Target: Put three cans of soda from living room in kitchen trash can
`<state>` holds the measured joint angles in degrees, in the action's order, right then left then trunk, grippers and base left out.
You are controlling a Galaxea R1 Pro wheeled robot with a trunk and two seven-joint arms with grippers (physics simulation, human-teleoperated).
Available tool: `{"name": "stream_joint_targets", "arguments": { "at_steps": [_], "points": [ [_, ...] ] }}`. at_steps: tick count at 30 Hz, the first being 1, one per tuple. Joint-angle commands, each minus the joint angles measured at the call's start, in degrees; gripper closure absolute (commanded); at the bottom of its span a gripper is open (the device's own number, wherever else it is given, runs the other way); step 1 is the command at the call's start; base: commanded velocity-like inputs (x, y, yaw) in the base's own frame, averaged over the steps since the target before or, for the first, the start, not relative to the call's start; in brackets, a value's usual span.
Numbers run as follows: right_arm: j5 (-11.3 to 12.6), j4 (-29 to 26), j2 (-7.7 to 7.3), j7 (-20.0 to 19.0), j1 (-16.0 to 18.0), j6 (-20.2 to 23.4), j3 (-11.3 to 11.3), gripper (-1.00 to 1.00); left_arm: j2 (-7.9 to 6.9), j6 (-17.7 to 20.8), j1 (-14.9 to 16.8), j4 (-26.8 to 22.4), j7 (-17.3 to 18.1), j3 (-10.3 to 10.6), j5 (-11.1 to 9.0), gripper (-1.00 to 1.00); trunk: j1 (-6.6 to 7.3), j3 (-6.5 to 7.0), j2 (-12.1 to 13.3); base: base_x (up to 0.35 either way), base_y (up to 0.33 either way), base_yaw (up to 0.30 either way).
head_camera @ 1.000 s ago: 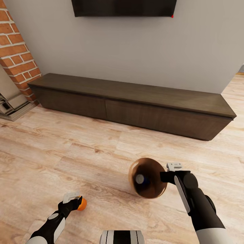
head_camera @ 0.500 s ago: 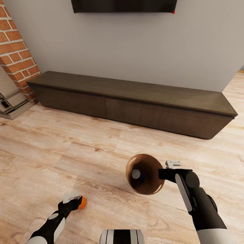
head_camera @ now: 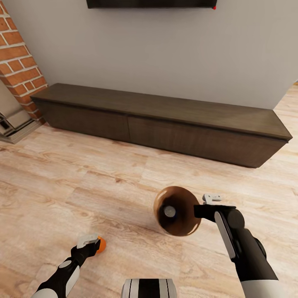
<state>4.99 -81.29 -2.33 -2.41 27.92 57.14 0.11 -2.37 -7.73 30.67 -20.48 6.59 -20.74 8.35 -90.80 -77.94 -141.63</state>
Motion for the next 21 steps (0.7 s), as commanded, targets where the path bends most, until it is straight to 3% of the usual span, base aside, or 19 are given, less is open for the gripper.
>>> {"name": "stream_joint_targets", "arguments": {
  "at_steps": [1,21],
  "points": [
    [1.6,-0.6,0.0,-0.4,0.0,0.0,0.0,1.0,0.0,0.0,0.0,0.0,0.0,0.0,0.0,-1.0,0.01,-0.02,0.0,0.0,0.0,0.0],
    [1.6,-3.2,-0.07,-0.4,0.0,0.1,0.1,1.0,0.0,0.0,0.0,0.0,0.0,0.0,0.0,-1.0,0.01,-0.09,0.0,0.0,0.0,0.0]
  ]
}}
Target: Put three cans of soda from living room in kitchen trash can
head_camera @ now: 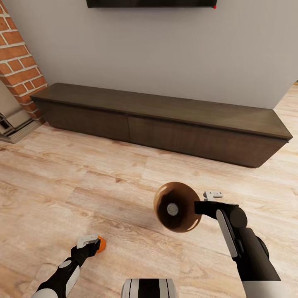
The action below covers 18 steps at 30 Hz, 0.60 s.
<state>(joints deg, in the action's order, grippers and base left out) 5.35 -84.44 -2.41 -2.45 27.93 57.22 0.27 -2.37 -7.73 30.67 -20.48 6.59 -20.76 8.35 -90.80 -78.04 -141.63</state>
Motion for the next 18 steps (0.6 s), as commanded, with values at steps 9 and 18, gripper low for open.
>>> {"name": "stream_joint_targets", "arguments": {
  "at_steps": [9,18],
  "points": [
    [1.2,0.0,0.02,-0.4,0.0,0.0,-0.1,1.0,0.0,0.0,0.0,0.0,0.0,0.0,0.0,-1.0,0.0,-0.55,0.0,0.0,0.0,0.0],
    [1.2,0.0,0.0,-0.4,0.0,0.0,-0.1,1.0,0.0,0.0,0.0,0.0,0.0,0.0,0.0,-1.0,0.0,-0.78,0.0,0.085,-0.041,0.0]
  ]
}}
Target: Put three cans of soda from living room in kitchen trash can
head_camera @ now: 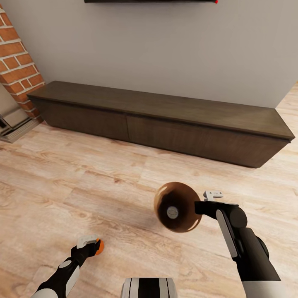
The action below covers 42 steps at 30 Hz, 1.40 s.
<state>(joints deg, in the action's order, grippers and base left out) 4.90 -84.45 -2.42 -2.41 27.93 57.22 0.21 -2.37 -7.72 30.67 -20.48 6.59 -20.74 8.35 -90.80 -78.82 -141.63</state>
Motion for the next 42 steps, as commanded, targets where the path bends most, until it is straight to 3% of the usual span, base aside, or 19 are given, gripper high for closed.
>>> {"name": "stream_joint_targets", "arguments": {
  "at_steps": [1,16,38,42],
  "points": [
    [1.7,0.0,0.02,-0.4,0.0,0.0,0.0,1.0,0.0,0.0,0.0,0.0,0.0,0.0,0.0,-1.0,0.0,0.0,0.0,0.032,-0.017,0.0],
    [1.7,0.0,0.03,-0.4,0.0,0.0,0.0,1.0,0.0,0.0,0.0,0.0,0.0,0.0,0.0,-1.0,0.0,-0.03,0.0,0.005,-0.003,0.0],
    [1.7,-0.1,0.02,-0.4,0.0,0.0,0.0,1.0,0.0,0.0,0.0,0.0,0.0,-0.1,0.0,-1.0,0.0,-1.3,0.0,0.0,0.0,0.0],
    [1.7,-0.3,0.03,-0.4,0.0,0.0,0.0,1.0,0.0,0.0,0.0,0.0,0.0,-0.1,0.0,-1.0,-0.87,-2.03,-1.6,0.0,0.0,0.0]
  ]
}}
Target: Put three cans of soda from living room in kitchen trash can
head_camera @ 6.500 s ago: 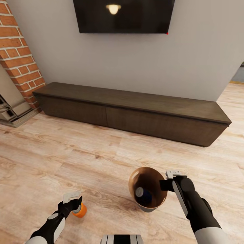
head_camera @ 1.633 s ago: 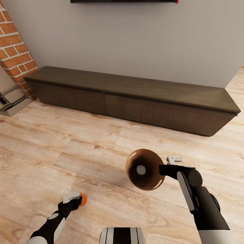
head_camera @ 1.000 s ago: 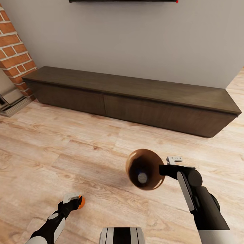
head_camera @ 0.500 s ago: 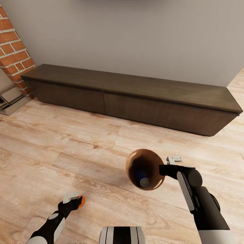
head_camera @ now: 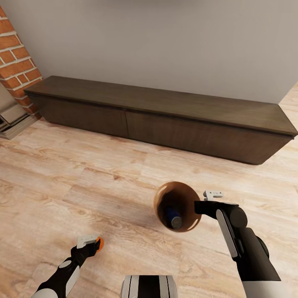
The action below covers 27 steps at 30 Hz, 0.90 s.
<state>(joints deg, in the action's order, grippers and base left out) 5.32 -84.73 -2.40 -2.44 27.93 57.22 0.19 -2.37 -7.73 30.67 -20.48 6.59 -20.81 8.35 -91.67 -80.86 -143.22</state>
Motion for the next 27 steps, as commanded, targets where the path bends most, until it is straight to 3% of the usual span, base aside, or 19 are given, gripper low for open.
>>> {"name": "stream_joint_targets", "arguments": {
  "at_steps": [1,4,18,19,27],
  "points": [
    [1.3,-0.1,0.01,-0.4,0.0,0.0,0.0,1.0,0.0,0.0,0.0,0.0,0.0,0.0,0.0,-1.0,-0.02,-0.22,0.0,0.0,0.0,0.0],
    [1.3,-0.2,0.02,-0.4,0.0,0.0,0.0,1.0,0.0,0.0,0.0,0.0,0.0,0.0,0.0,-1.0,-0.1,-0.89,-0.1,0.0,0.0,0.0],
    [1.3,-0.3,0.02,-0.4,0.0,0.0,0.0,1.0,0.0,0.0,0.0,0.0,0.1,0.0,0.0,-1.0,-0.1,-0.89,-0.1,0.0,0.0,0.0],
    [1.3,-0.3,0.02,-0.4,0.0,0.0,0.0,1.0,0.0,0.0,0.0,0.0,0.1,0.0,0.0,1.0,-0.1,-0.89,-0.1,0.0,0.0,0.0],
    [1.3,-0.3,0.01,-0.4,0.0,0.0,0.0,1.0,0.05,0.0,0.0,0.0,0.1,0.0,0.0,1.0,-0.1,-0.89,-0.1,0.0,0.0,0.0]
  ]
}}
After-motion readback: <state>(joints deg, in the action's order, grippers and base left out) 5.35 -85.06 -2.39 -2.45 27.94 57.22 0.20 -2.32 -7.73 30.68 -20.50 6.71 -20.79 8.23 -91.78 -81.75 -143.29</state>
